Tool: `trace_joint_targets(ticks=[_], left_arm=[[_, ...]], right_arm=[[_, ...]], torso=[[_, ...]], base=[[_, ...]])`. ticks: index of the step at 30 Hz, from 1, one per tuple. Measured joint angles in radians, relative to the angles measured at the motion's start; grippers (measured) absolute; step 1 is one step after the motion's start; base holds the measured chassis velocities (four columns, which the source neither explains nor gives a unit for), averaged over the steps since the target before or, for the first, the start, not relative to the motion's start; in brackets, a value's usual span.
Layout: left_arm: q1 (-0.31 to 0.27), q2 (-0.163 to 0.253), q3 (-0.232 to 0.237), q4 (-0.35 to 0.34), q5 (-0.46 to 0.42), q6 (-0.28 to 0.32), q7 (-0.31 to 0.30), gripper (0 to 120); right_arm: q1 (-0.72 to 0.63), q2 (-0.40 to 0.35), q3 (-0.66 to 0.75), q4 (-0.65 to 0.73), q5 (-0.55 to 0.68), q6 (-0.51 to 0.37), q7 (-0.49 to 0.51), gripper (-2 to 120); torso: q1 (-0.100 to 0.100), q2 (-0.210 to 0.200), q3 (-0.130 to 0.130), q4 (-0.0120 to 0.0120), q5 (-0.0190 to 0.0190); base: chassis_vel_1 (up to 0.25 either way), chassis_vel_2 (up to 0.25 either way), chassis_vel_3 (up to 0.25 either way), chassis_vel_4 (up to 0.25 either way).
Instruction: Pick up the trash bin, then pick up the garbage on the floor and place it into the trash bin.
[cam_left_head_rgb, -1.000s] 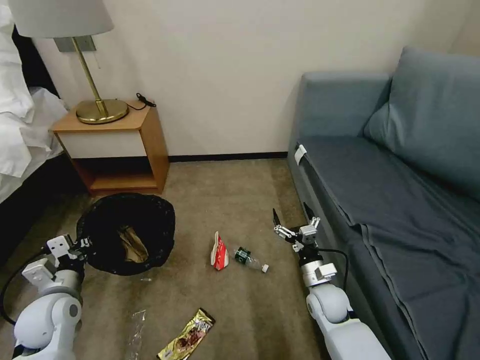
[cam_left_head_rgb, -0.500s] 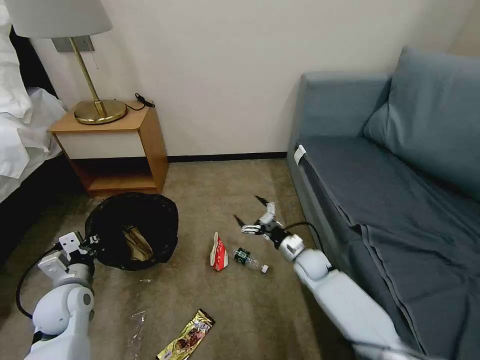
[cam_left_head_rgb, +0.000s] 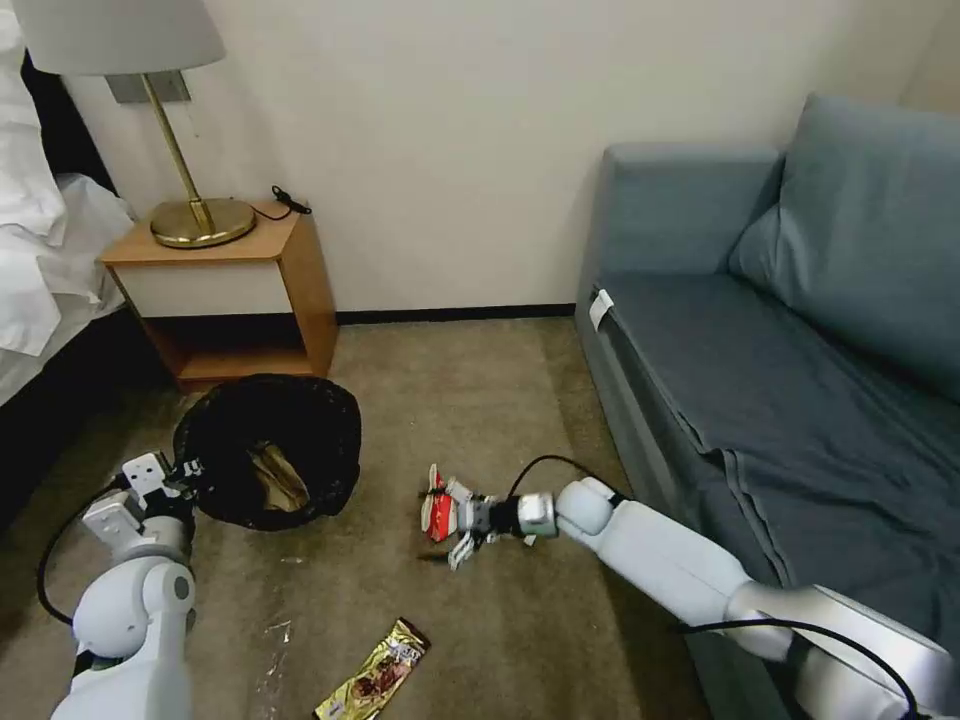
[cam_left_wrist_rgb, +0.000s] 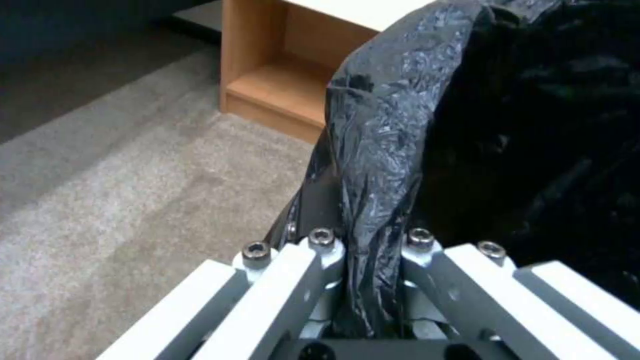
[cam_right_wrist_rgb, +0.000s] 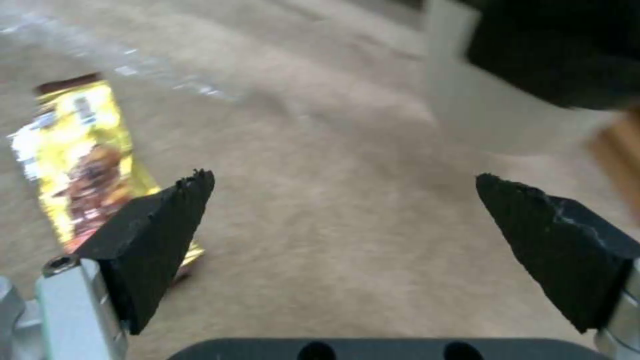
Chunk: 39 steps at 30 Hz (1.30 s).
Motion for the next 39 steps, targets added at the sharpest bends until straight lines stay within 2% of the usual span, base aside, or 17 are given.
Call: trace_joint_targets(ticks=[5, 17, 21, 23, 26, 28, 31, 39], left_arm=[[0.003, -0.021, 0.006, 0.0, 0.015, 0.001, 0.0, 3], [0.001, -0.043, 0.017, -0.027, 0.034, 0.013, -0.008, 3], [0.004, -0.043, 0.017, -0.03, 0.034, 0.014, -0.008, 3], [0.012, -0.046, 0.016, -0.03, 0.037, 0.014, -0.008, 3], [0.014, -0.049, 0.016, -0.03, 0.038, 0.013, -0.008, 3], [0.017, -0.054, 0.015, -0.031, 0.041, 0.01, -0.008, 3], [0.018, -0.056, 0.014, -0.032, 0.043, 0.009, -0.007, 3], [0.011, -0.062, 0.005, -0.035, 0.044, 0.005, -0.007, 3]], right_arm=[[0.051, 0.033, -0.114, -0.073, -0.017, 0.002, -0.05, 100], [0.031, 0.125, -0.12, -0.174, -0.124, 0.047, -0.161, 100], [0.02, 0.139, -0.116, -0.194, -0.136, 0.055, -0.164, 100], [-0.001, 0.184, -0.098, -0.243, -0.179, 0.075, -0.149, 100], [-0.005, 0.21, -0.09, -0.27, -0.204, 0.085, -0.137, 100], [-0.01, 0.262, -0.076, -0.325, -0.238, 0.104, -0.112, 100], [-0.015, 0.29, -0.069, -0.355, -0.264, 0.114, -0.104, 100], [-0.032, 0.312, -0.064, -0.398, -0.296, 0.127, -0.085, 100]], torso=[[0.0, 0.0, 0.0, 0.0, -0.0002], [0.0, 0.0, 0.0, -0.0001, 0.0], [0.0, 0.0, 0.0, 0.0, 0.0], [0.0, 0.0, 0.0, -0.0001, -0.0001], [0.0, 0.0, 0.0, -0.0001, -0.0002], [0.0, 0.0, 0.0, 0.0, -0.0002], [0.0, 0.0, 0.0, 0.0001, -0.0001], [0.0, 0.0, 0.0, 0.0, -0.0002]], base=[[0.0, 0.0, 0.0, 0.0], [0.0, 0.0, 0.0, 0.0], [0.0, 0.0, 0.0, 0.0], [0.0, 0.0, 0.0, 0.0], [0.0, 0.0, 0.0, 0.0], [0.0, 0.0, 0.0, 0.0], [0.0, 0.0, 0.0, 0.0], [0.0, 0.0, 0.0, 0.0]])
